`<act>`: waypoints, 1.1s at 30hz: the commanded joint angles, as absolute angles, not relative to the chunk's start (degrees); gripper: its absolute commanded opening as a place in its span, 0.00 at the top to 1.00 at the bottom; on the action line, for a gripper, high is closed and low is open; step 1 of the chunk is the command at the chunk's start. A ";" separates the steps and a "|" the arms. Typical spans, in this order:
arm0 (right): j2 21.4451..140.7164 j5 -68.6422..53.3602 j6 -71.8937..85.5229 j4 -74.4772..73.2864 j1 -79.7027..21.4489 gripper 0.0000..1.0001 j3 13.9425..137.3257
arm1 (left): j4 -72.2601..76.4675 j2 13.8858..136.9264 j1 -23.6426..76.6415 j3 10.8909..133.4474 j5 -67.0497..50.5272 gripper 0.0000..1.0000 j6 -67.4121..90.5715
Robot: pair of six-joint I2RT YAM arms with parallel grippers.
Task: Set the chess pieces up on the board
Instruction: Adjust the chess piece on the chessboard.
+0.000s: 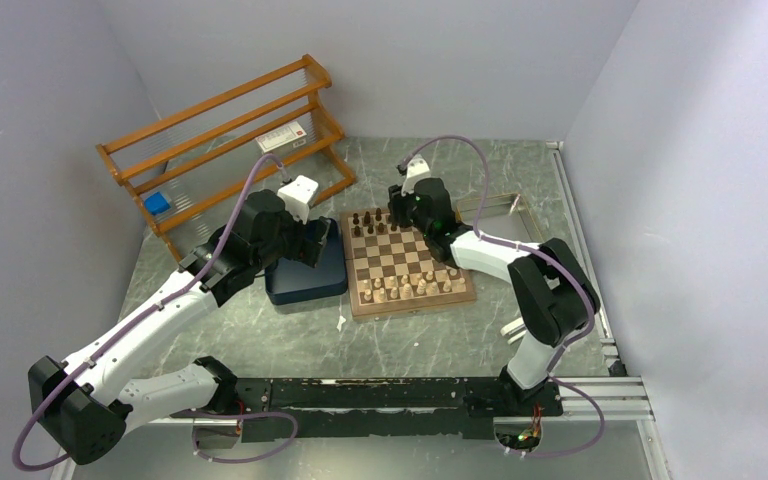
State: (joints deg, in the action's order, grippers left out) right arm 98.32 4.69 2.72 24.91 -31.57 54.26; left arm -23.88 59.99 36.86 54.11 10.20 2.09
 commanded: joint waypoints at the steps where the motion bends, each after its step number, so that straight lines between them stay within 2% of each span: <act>1: 97.13 7.55 2.55 19.99 -31.20 0.59 54.14 | -23.20 58.74 36.78 54.18 9.42 0.02 1.12; 7: 98.02 9.55 3.84 16.23 -31.17 0.63 55.24 | -23.04 58.50 36.82 53.99 9.55 0.02 1.06; 16: 95.99 10.65 6.08 8.33 -30.77 0.61 55.66 | -23.03 59.33 36.80 54.10 8.85 0.02 1.57; 26: 85.30 9.87 10.49 -10.74 -30.87 0.48 57.77 | -22.98 60.71 36.83 55.44 4.03 0.02 5.36; 32: 76.47 9.48 12.21 -10.80 -30.76 0.47 51.61 | -21.64 59.19 36.82 54.14 0.80 0.02 8.16; 33: 75.83 9.66 11.57 -9.04 -30.77 0.49 50.29 | -21.36 58.92 36.83 53.61 0.99 0.02 8.33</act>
State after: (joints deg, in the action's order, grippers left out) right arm 79.18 9.32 10.63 -8.58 -31.07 54.46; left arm -23.81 60.60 36.84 54.11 4.12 5.98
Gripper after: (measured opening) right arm 0.533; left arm 0.979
